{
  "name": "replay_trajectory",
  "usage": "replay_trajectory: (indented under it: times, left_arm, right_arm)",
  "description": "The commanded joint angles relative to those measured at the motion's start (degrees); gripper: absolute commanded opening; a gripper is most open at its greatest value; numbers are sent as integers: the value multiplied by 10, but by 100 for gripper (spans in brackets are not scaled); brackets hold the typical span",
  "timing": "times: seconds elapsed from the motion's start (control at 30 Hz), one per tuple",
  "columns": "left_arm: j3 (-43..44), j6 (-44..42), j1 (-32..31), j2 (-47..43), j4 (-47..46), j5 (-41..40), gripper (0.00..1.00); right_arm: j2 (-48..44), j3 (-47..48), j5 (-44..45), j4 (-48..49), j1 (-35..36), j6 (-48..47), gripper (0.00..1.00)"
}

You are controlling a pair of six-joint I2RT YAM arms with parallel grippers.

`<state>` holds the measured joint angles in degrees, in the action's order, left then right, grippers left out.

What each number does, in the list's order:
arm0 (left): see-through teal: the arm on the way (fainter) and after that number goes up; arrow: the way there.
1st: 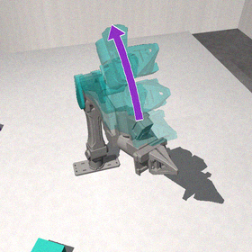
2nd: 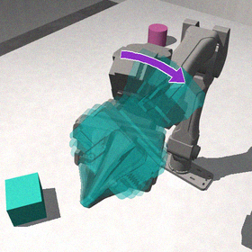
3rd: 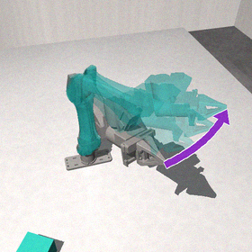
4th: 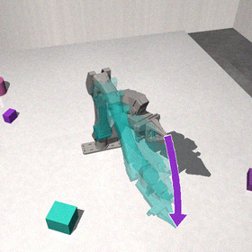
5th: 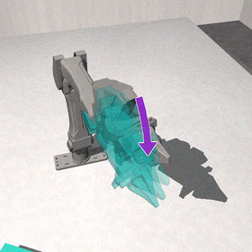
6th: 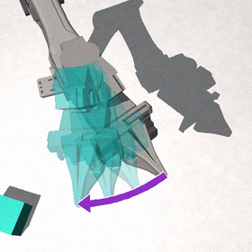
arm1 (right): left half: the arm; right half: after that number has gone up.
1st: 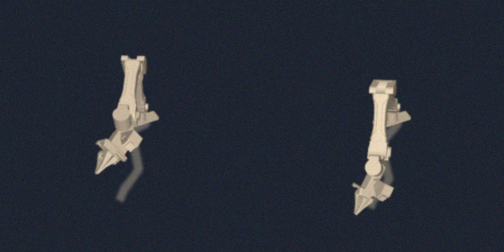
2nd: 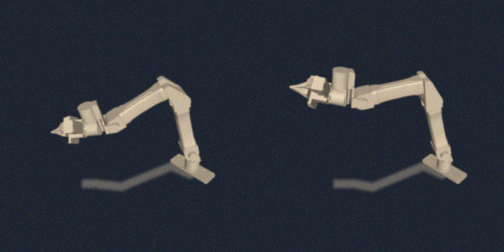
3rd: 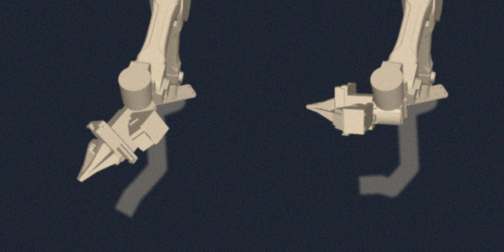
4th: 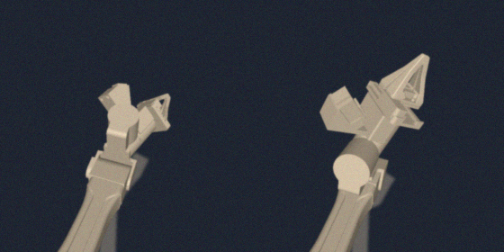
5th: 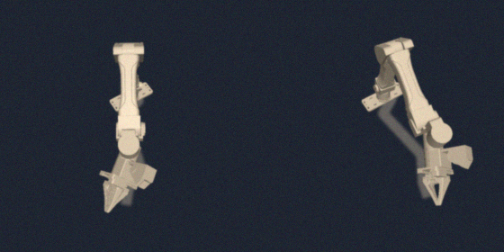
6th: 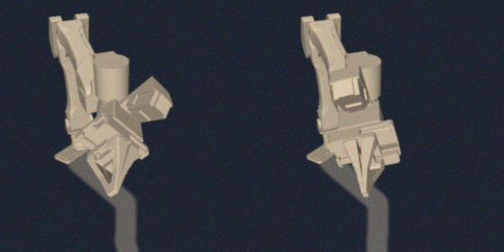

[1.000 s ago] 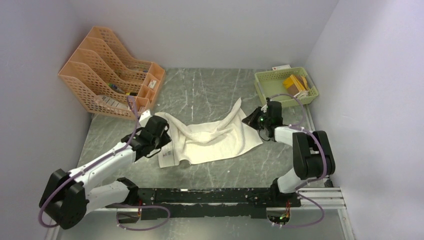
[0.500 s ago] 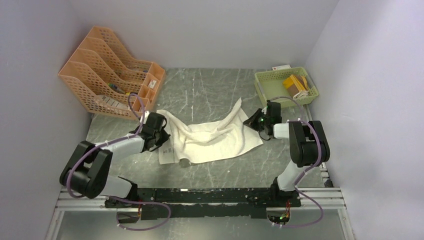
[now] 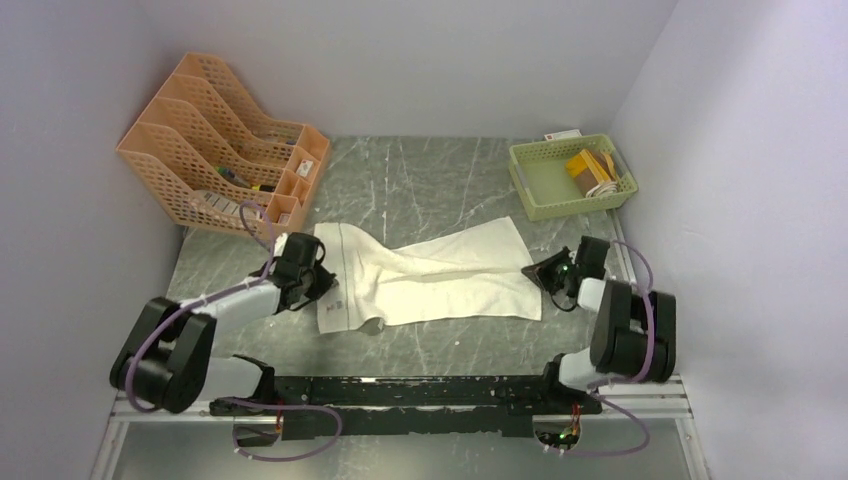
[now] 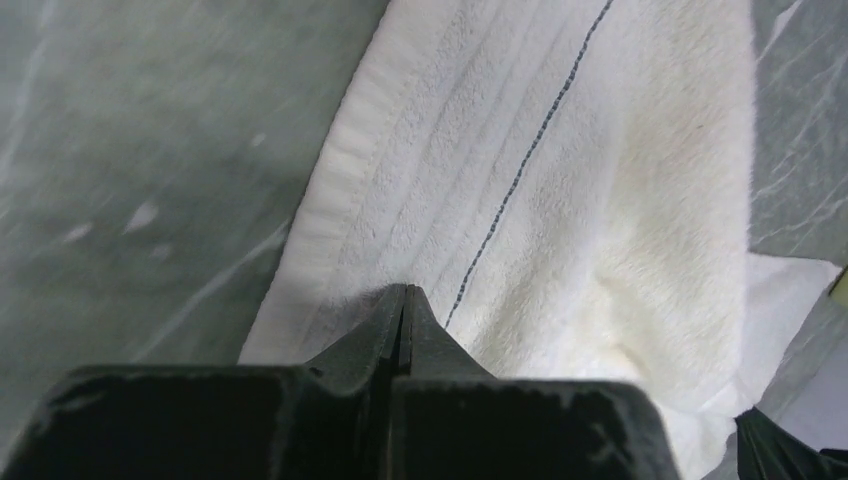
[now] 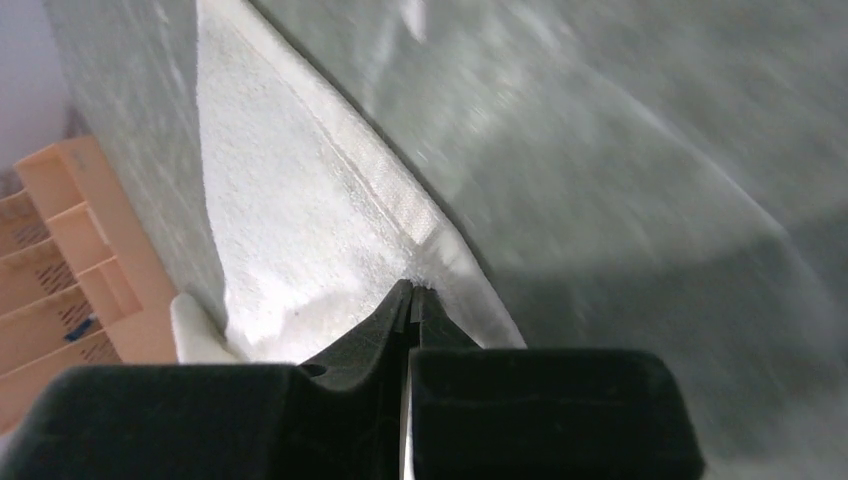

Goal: Roll the towels
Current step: Flatten out the towel at the center of the board.

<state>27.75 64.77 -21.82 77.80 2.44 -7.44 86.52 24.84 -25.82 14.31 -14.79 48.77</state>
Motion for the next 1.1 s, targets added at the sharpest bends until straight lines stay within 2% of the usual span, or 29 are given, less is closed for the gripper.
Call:
replay_trajectory:
  times: [0.0,0.17,0.27,0.33,0.4,0.47,0.53,0.57,0.63,0.7,0.77,0.83,0.97,1.07]
  left_arm:
    - [-57,21,0,-58,221,12,7]
    - [-54,25,-3,-175,311,27,7]
    - [-26,9,-4,-207,392,23,7]
    - [-11,5,-14,-218,394,27,7]
    - [29,-8,-14,-216,405,14,8]
    - [91,-32,-14,-198,423,-21,10]
    - [149,-59,-14,-175,426,-37,14]
    - [170,-70,-14,-163,418,-34,17]
    - [191,-92,-15,-148,394,-17,24]
    - [189,-107,-16,-142,363,-3,36]
    - [180,-107,-16,-130,350,-3,49]
    - [177,-102,-16,-112,343,3,55]
    - [183,-58,-16,-85,327,45,59]
    - [184,3,-16,-89,331,77,76]
  right_arm:
    - [-113,-38,110,-200,-25,-12,0]
    - [-222,-25,192,-321,-39,-21,0]
    - [-228,-54,170,-300,-56,-9,0]
    - [-232,-57,138,-278,-63,-19,0]
    - [-248,-36,115,-257,-61,-49,0]
    - [-262,5,133,-252,-33,-85,1]
    - [-256,29,146,-245,11,-107,10]
    - [-260,29,135,-225,29,-112,17]
    - [-269,29,125,-189,78,-108,36]
    - [-262,43,164,-178,136,-108,60]
    - [-232,69,193,-176,180,-105,80]
    - [-184,97,187,-174,198,-83,98]
    - [-91,138,149,-177,199,-9,100]
    - [-62,191,190,-256,203,84,100]
